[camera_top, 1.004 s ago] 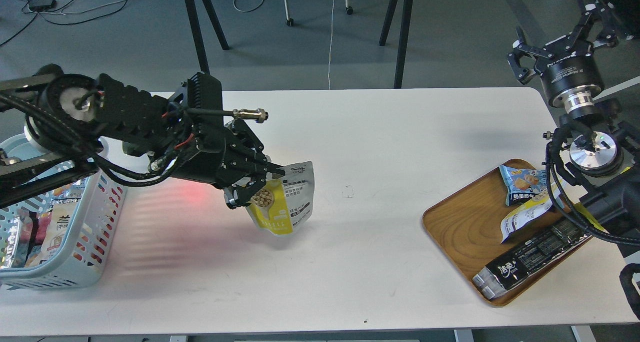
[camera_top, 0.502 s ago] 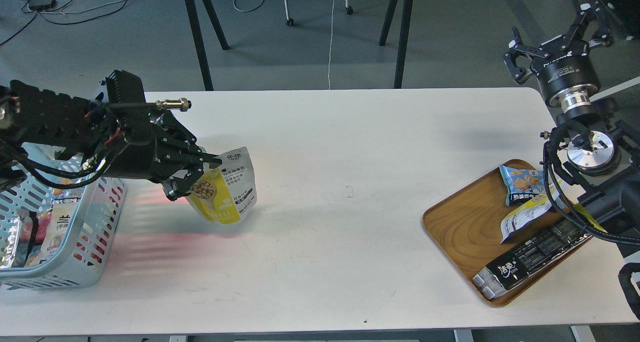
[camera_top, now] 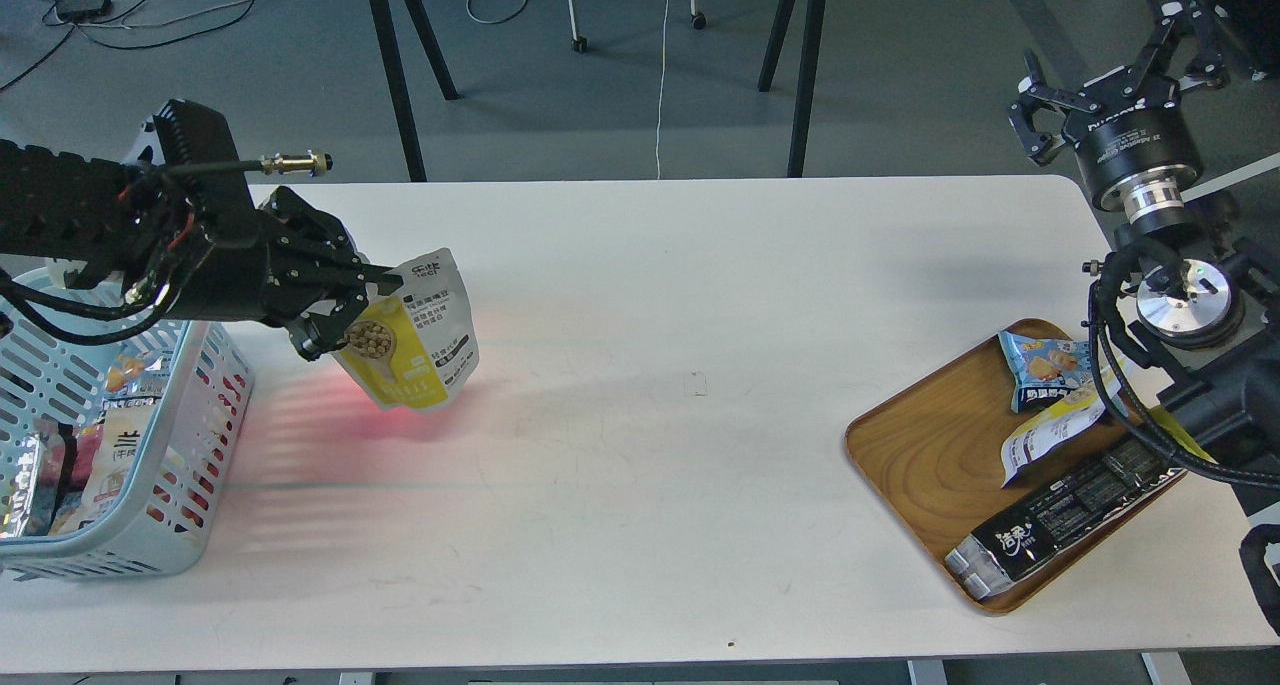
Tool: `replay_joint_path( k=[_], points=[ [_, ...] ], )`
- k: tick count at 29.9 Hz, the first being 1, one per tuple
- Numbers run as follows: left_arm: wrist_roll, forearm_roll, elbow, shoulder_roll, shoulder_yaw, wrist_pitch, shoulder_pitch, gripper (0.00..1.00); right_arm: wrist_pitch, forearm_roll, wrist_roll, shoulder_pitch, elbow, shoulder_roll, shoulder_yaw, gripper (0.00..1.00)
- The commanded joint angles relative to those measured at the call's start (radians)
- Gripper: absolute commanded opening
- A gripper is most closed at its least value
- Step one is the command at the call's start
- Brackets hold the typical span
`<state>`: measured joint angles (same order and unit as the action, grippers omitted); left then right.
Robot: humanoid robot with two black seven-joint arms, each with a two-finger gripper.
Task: Scan snack and place in basket
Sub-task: 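Hold the yellow pouch in front of the red scanner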
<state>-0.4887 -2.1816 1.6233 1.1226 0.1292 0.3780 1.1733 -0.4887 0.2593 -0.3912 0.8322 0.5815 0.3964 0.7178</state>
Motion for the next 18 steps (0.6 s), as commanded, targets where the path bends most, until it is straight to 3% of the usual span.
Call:
replay_joint_path(
  k=[1,18],
  points=[
    [0.0,0.0,0.0,0.014,-0.002,-0.001,-0.003,0.0,0.0,0.0,0.0,0.002,0.001,0.001,0.0,0.99],
    [0.0,0.0,0.0,0.016,0.003,0.001,-0.001,0.0,0.0,0.0,0.0,0.005,0.003,0.001,0.0,0.99]
  ],
)
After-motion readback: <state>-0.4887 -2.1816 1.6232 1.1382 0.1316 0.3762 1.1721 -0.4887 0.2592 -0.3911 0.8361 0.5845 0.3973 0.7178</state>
